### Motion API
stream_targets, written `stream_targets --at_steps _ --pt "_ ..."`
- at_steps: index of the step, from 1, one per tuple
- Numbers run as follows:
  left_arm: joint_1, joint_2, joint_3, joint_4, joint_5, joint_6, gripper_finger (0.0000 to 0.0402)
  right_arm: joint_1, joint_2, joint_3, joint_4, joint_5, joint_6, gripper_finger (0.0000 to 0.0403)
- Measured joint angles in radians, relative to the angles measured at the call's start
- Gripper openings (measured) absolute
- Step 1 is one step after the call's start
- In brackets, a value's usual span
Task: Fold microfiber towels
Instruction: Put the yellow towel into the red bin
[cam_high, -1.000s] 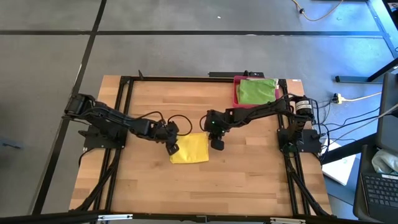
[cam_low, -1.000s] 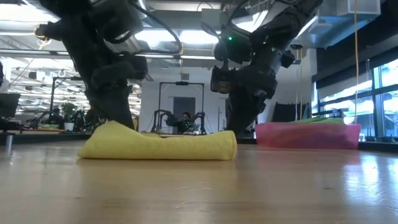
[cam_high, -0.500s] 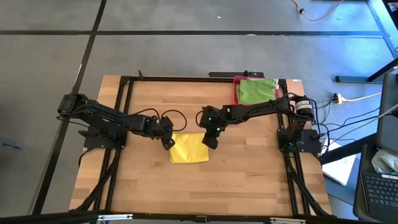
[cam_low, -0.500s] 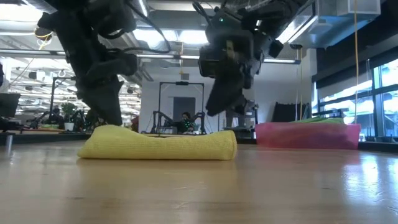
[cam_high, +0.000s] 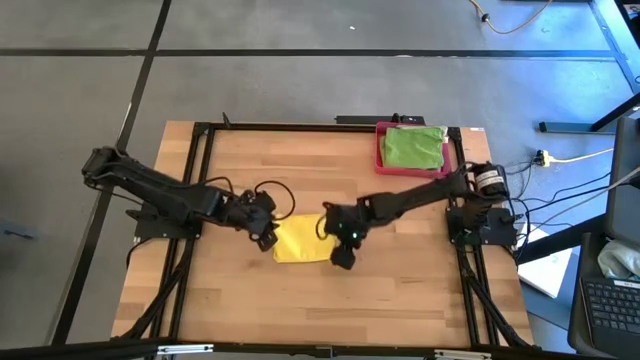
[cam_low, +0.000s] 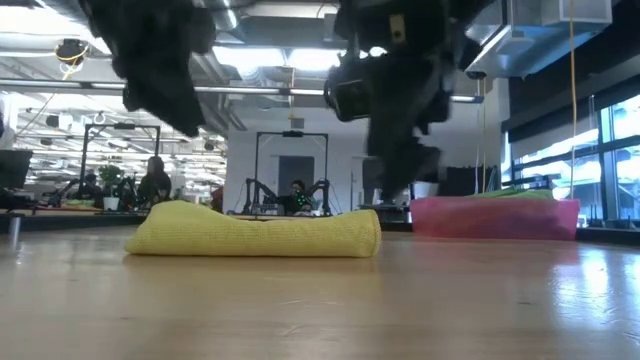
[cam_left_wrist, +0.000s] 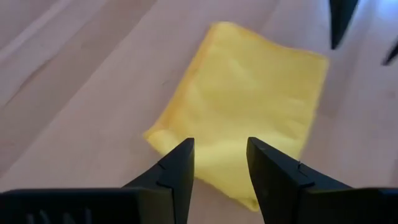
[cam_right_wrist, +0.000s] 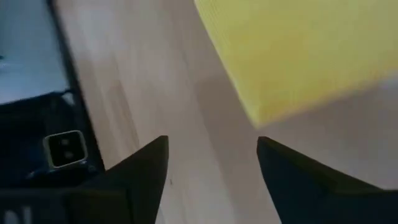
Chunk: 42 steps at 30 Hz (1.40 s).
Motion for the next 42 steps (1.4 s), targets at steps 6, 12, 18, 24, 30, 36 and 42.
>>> stream_targets --at_steps 6,12,18,24,30,36,42 --pt "-0.081 -0.003 0.058 -0.013 -0.077 -0.104 0.0138 0.082 0.0 -0.01 -0.08 0.223 0.28 0.0252" --pt "-0.12 -0.002 0.136 -0.052 -0.115 0.045 0.0137 0.198 0.0 0.018 -0.025 0.369 -0.06 0.0252" --pt "-0.122 -0.002 0.176 -0.094 -0.122 0.293 0.0137 0.332 0.003 0.079 -0.021 0.7 -0.49 0.0252" --pt "-0.13 -0.003 0.18 -0.138 -0.115 0.314 0.0137 0.358 0.06 0.082 -0.013 0.937 -0.632 0.0252" --pt "-0.167 -0.002 0.18 -0.242 -0.087 0.313 0.0137 0.351 0.133 0.081 -0.009 0.881 -0.676 0.0252" --pt "-0.203 -0.002 0.18 -0.285 -0.085 0.23 0.0137 0.3 0.151 0.082 -0.002 0.958 -0.635 0.0252" --pt "-0.217 -0.002 0.179 -0.286 -0.095 0.112 0.0137 0.263 0.181 0.081 0.02 0.761 -0.648 0.0252"
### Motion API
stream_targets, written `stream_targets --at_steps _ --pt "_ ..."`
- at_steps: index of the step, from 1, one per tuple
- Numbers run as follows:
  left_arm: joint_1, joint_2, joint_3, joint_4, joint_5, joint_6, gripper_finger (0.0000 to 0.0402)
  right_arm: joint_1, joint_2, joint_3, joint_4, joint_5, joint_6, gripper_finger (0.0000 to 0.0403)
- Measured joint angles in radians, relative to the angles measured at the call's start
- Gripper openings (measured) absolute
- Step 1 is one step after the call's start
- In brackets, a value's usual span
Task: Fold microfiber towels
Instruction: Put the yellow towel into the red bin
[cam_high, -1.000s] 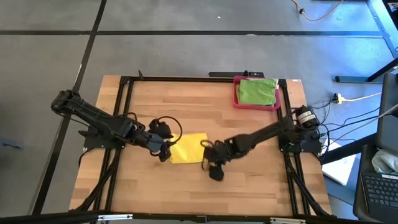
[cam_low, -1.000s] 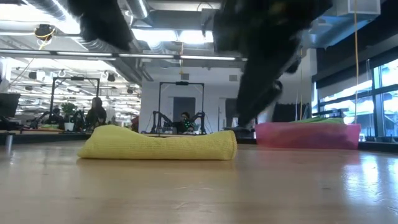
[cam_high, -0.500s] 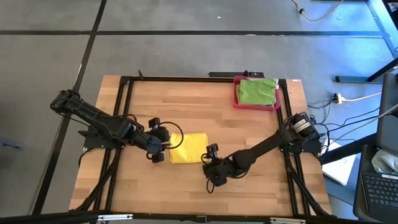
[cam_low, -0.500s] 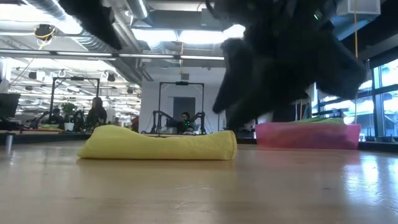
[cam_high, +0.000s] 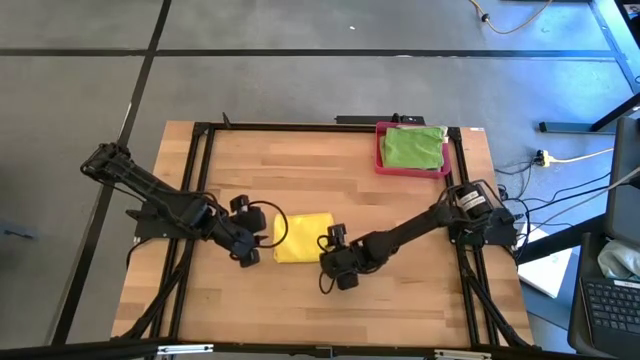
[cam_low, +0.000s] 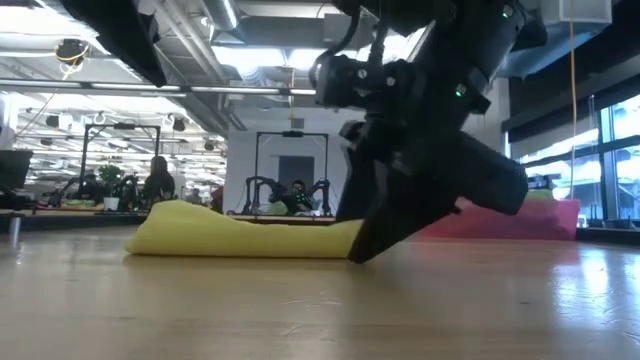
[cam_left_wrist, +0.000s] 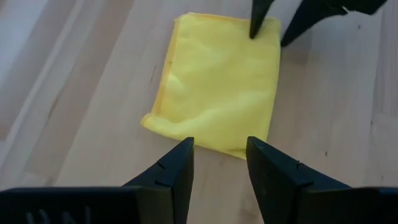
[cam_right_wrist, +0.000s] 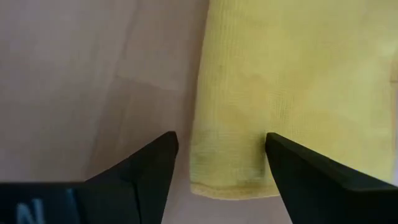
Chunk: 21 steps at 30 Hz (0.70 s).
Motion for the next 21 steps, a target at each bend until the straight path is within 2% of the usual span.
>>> stream_targets --at_steps 3,6,13,21 --pt "0.0 0.0 0.0 -0.005 0.0 -0.036 0.0137 -0.001 -0.003 0.001 -0.013 -0.019 -0.001 0.0252" --pt "0.0 0.0 0.0 -0.007 0.007 -0.065 0.0137 0.005 -0.03 -0.002 -0.061 0.038 0.0 0.0252" --pt "0.001 0.0 -0.001 -0.007 -0.016 -0.126 0.0137 -0.002 -0.012 -0.026 0.061 -0.042 -0.02 0.0252" --pt "-0.017 0.0 -0.001 -0.011 -0.016 -0.201 0.0137 -0.015 0.025 -0.042 0.092 -0.037 -0.02 0.0244"
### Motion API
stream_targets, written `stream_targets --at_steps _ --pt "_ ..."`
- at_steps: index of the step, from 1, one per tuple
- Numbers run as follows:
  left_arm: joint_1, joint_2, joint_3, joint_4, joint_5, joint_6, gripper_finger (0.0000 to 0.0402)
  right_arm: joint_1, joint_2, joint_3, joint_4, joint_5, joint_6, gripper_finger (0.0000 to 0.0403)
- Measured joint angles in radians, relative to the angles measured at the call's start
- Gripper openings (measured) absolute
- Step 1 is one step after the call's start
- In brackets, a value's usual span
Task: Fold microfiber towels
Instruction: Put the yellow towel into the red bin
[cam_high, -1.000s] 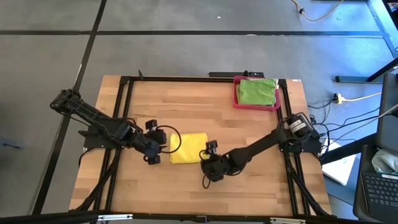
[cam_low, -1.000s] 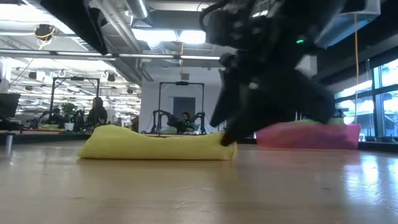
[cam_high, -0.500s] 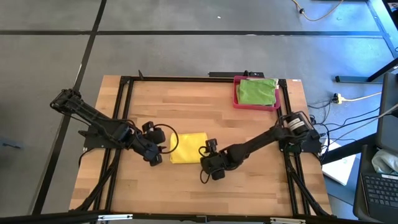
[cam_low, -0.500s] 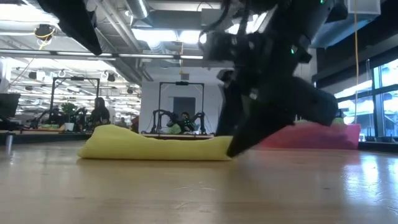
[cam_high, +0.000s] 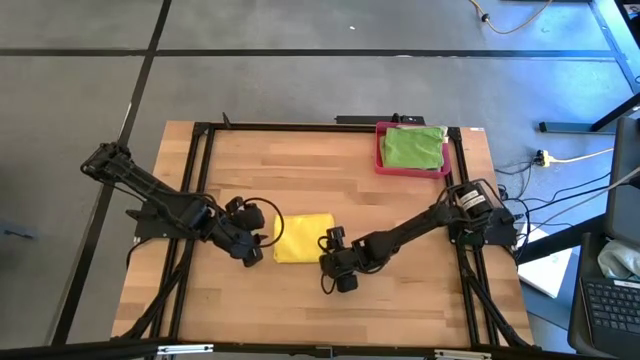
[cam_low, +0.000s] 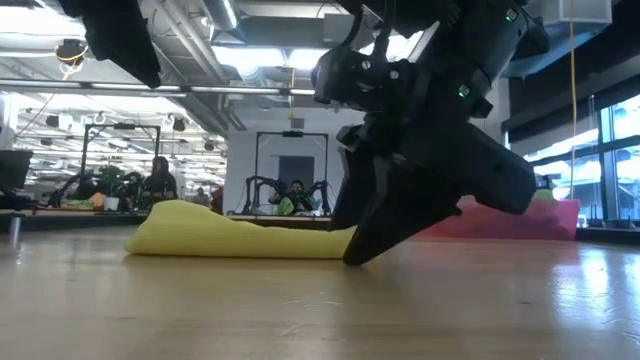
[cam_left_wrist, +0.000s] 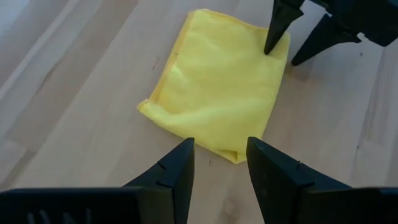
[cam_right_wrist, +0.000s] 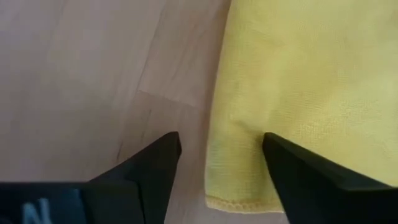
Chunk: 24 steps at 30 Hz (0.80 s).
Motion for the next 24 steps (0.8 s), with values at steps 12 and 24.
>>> stream_targets --at_steps 12,24 --pt "-0.029 0.0 0.0 -0.001 -0.001 -0.044 0.0137 -0.033 0.021 -0.001 0.034 -0.068 0.097 0.0041" --pt "-0.028 0.0 0.0 0.0 -0.011 -0.072 0.0137 -0.071 -0.16 0.003 -0.185 -0.12 0.273 0.0008"
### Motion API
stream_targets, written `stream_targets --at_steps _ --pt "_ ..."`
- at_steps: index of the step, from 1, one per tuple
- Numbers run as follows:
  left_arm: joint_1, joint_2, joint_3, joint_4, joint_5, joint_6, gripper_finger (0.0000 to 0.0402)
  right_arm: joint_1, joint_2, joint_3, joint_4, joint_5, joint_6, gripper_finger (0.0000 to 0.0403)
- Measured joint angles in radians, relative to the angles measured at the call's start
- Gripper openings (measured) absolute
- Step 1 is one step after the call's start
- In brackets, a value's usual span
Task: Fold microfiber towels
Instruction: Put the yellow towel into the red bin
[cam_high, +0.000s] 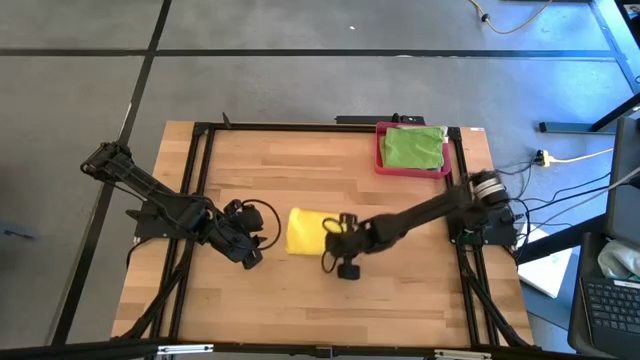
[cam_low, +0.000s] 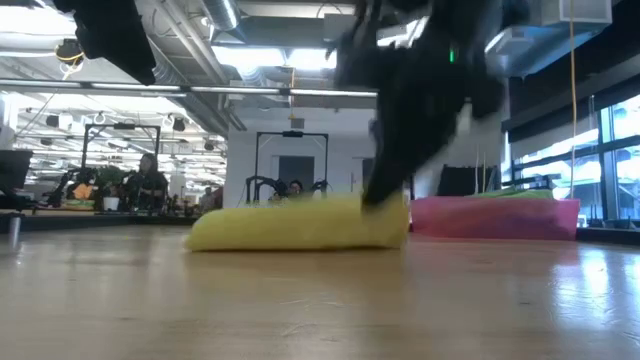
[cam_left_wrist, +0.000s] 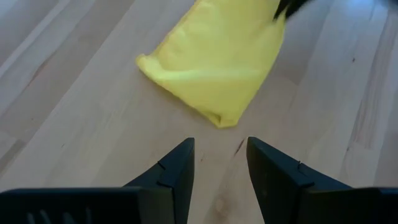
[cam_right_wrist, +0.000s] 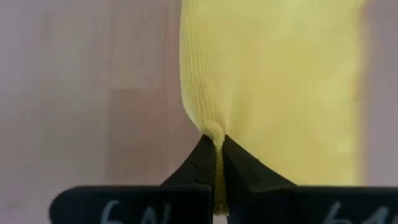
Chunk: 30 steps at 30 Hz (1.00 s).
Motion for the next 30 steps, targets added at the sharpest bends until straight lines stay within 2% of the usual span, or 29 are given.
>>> stream_targets --at_steps 5,11,15,20,23,26,30 --pt "0.002 0.0 0.0 0.008 -0.004 -0.027 0.0137 -0.043 -0.172 0.002 -0.185 -0.047 0.005 0.0007" --pt "0.002 0.0 0.0 0.019 -0.047 -0.094 0.0137 -0.136 -0.443 0.005 -0.399 -0.071 -0.016 0.0007" --pt "0.002 0.0 0.0 0.04 -0.107 -0.101 0.0137 -0.234 -0.617 0.006 -0.543 -0.098 -0.007 0.0007" --pt "0.03 0.0 0.0 0.098 -0.22 -0.097 0.0137 -0.373 -0.759 0.006 -0.695 -0.11 -0.071 0.0007" --pt "0.076 0.0 0.0 0.165 -0.249 -0.023 0.0137 -0.455 -0.802 0.006 -0.747 -0.138 -0.09 0.0007" --pt "0.138 0.0 0.0 0.269 -0.232 0.134 0.0137 -0.513 -0.818 0.006 -0.77 -0.172 -0.096 0.0007" --pt "0.237 0.0 0.0 0.403 -0.199 0.341 0.0137 -0.567 -0.812 0.006 -0.771 -0.298 -0.062 0.0007"
